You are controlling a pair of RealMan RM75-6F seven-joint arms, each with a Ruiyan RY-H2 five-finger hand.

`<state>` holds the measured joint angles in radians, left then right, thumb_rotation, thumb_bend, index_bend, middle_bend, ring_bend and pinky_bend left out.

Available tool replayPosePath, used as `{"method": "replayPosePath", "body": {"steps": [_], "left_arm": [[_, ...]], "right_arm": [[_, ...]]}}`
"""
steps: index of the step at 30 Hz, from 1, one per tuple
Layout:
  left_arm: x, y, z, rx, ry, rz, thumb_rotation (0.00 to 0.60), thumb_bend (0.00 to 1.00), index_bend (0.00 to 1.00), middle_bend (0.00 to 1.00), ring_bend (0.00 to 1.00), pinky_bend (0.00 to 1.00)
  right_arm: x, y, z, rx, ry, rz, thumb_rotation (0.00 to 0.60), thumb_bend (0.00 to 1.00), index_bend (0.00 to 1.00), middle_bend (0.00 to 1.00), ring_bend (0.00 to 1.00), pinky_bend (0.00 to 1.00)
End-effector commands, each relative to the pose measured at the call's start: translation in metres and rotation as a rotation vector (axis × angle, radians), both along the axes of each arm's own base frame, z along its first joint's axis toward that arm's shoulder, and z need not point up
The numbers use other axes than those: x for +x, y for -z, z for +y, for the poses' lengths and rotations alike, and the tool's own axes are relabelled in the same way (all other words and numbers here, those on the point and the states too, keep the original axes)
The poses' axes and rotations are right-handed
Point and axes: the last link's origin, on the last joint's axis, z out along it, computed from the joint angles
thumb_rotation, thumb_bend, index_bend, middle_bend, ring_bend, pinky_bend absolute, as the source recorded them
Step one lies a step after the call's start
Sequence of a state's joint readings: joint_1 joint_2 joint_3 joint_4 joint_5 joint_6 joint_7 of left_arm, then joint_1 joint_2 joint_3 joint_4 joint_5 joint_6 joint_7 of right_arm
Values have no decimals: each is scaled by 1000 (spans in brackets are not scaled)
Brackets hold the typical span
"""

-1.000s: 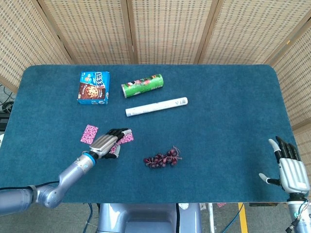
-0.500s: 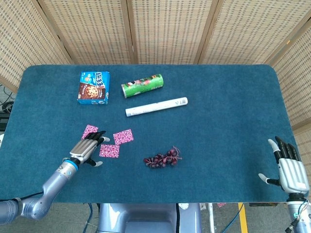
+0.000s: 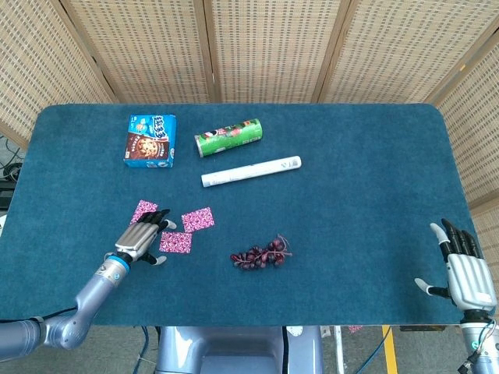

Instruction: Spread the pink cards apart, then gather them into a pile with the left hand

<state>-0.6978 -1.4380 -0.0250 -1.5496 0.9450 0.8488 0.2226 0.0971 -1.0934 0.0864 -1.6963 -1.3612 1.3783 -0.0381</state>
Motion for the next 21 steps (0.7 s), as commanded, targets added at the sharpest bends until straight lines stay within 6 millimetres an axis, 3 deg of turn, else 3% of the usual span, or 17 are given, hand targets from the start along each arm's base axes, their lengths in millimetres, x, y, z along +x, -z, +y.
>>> {"method": "replayPosePath", "body": {"steps": [1,21], "left_arm": [[-1,3,2,6,-5,2,600,287,228,0,0,0],[-2,21,3,23,-2,16,600,296,252,0,0,0]], "right_arm": [[0,0,0,0,0,0,600,131,68,0,0,0],[0,0,0,1,2,-4,600,128,68,0,0,0]]}}
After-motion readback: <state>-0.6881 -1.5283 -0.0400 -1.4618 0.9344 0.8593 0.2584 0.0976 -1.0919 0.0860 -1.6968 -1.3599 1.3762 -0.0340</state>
